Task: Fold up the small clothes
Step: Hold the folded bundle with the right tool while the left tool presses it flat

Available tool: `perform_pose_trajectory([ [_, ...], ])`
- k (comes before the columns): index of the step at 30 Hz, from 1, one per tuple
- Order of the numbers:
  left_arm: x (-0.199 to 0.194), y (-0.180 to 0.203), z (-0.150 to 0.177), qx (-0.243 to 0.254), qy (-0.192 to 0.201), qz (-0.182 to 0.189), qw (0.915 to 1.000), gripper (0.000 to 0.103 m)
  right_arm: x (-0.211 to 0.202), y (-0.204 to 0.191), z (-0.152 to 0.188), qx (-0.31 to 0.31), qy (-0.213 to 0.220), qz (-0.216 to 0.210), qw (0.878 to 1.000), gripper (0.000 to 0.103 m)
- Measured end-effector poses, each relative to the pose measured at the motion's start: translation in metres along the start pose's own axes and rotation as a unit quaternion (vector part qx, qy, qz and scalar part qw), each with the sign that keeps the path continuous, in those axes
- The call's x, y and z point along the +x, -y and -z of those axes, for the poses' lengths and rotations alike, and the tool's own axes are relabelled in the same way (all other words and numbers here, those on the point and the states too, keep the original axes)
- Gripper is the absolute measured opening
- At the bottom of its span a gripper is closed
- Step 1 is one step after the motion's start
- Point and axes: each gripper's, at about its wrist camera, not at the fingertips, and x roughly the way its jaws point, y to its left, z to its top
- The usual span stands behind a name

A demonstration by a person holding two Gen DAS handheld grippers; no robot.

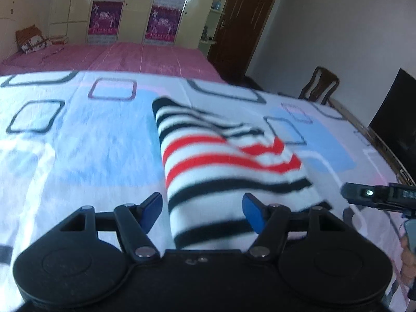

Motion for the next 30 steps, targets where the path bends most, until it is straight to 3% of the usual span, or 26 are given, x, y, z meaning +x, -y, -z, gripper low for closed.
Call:
perform_pose_trajectory([
  [7,0.026,-0.006,-0.032,-0.008,0.004,-0.013,0.9999,0.067,0.052,-0.003,-0.035,0.02,-0.013,-0.006,1.0,0.069],
  [16,0.077,-0.028,-0.054,-0.06,-0.016,-0.023,0.9978,0.066,0.118,0.013,-0.058,0.085,-0.032,-0.004,0.996,0.068],
  [17,0.082,-0.03,-0.054,-0.067,-0.018,-0.021,0.9974,0.066,0.121,0.013,-0.059,0.087,-0.029,-0.006,0.996,0.05],
  [18,0.085,-0.032,-0.055,-0.072,-0.019,-0.022,0.997,0.066,0.123,0.012,-0.06,0.083,-0.028,-0.005,0.996,0.042],
  [22,0.097,-0.037,-0.054,-0.087,-0.024,-0.03,0.9955,0.068,0.128,-0.004,-0.06,0.003,-0.01,0.01,1.0,0.029],
  [25,0.104,-0.038,-0.05,-0.081,-0.03,-0.037,0.9956,0.068,0.134,-0.005,-0.056,-0.036,-0.01,0.019,0.999,0.026],
  [30,0.112,-0.037,-0.048,-0.066,-0.031,-0.038,0.9966,0.066,0.14,0.027,-0.051,0.009,-0.018,0.052,0.998,0.025],
])
